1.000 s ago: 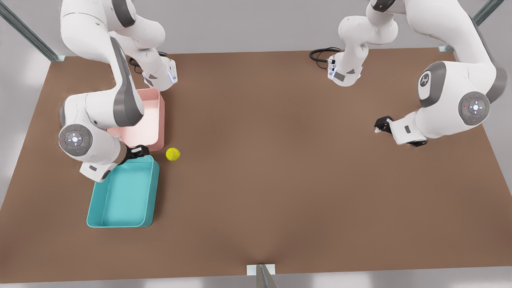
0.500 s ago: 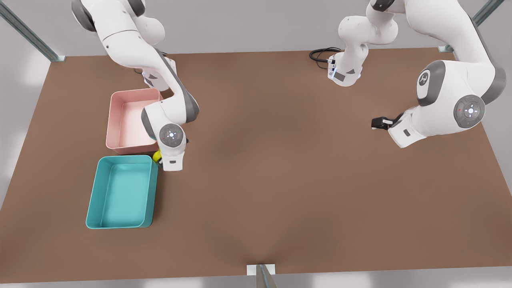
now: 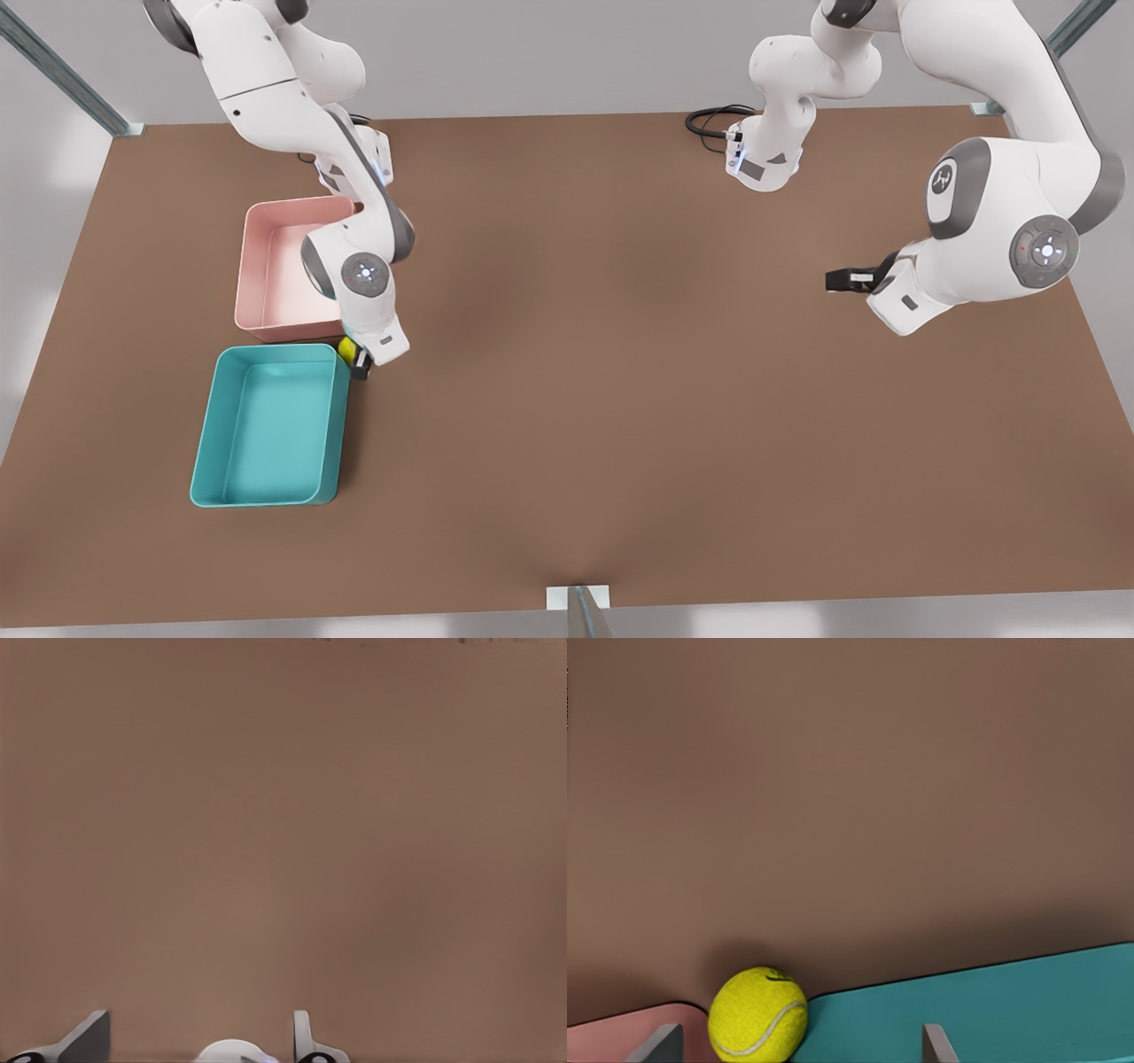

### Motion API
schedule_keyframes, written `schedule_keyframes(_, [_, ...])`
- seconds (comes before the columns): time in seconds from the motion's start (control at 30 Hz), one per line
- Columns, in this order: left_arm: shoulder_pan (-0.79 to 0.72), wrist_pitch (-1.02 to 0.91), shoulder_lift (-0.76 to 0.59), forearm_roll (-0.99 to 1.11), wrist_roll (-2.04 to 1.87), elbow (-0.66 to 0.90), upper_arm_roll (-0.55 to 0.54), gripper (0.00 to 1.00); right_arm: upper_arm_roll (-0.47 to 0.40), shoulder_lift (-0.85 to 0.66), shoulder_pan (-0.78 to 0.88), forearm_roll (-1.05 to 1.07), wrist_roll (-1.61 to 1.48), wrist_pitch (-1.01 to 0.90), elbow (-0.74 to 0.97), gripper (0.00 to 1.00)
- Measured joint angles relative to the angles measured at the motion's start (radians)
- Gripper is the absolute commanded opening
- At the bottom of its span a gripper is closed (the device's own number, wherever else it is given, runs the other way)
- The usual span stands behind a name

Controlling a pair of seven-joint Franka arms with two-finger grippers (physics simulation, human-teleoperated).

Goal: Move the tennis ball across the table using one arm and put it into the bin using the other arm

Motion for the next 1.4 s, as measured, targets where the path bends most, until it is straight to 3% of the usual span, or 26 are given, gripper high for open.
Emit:
schedule_keyframes(0.77, [-0.002, 0.001, 0.009, -0.026, -0.071, 0.046, -0.009, 1.0, -0.012, 0.022, -0.077, -0.009, -0.05, 0.167, -0.177, 1.0])
schedule_keyframes(0.93, [0.009, 0.078, 0.066, -0.077, -0.066, 0.175, -0.059, 1.0, -0.018, 0.046, -0.076, -0.024, -0.029, 0.198, -0.175, 1.0])
schedule_keyframes(1.4, [-0.033, 0.223, 0.119, -0.014, 0.013, 0.187, -0.07, 1.0, -0.017, 0.081, -0.074, -0.087, 0.004, 0.233, -0.144, 1.0])
